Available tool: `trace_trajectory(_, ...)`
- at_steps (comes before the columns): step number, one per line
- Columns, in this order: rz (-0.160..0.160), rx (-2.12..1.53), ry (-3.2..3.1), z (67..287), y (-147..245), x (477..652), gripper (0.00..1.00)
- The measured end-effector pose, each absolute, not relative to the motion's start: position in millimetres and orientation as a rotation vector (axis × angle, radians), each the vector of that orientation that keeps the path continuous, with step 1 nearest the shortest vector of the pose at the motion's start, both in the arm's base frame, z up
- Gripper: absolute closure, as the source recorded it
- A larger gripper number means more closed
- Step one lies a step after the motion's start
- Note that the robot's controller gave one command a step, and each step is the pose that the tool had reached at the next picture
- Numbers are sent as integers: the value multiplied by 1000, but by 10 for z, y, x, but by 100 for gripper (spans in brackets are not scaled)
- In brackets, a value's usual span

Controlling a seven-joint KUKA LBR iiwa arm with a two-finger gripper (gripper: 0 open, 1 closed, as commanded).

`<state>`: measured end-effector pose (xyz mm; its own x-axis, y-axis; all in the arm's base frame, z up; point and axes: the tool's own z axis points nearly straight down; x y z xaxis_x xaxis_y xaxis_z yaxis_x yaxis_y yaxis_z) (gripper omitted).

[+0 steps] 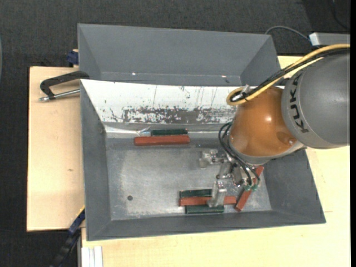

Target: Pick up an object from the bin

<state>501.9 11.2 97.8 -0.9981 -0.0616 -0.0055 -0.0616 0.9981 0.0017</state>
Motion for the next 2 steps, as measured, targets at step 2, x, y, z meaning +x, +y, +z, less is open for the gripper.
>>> trace_trajectory(2, 5, -64, 3143, 727, 617, 4965, 100)
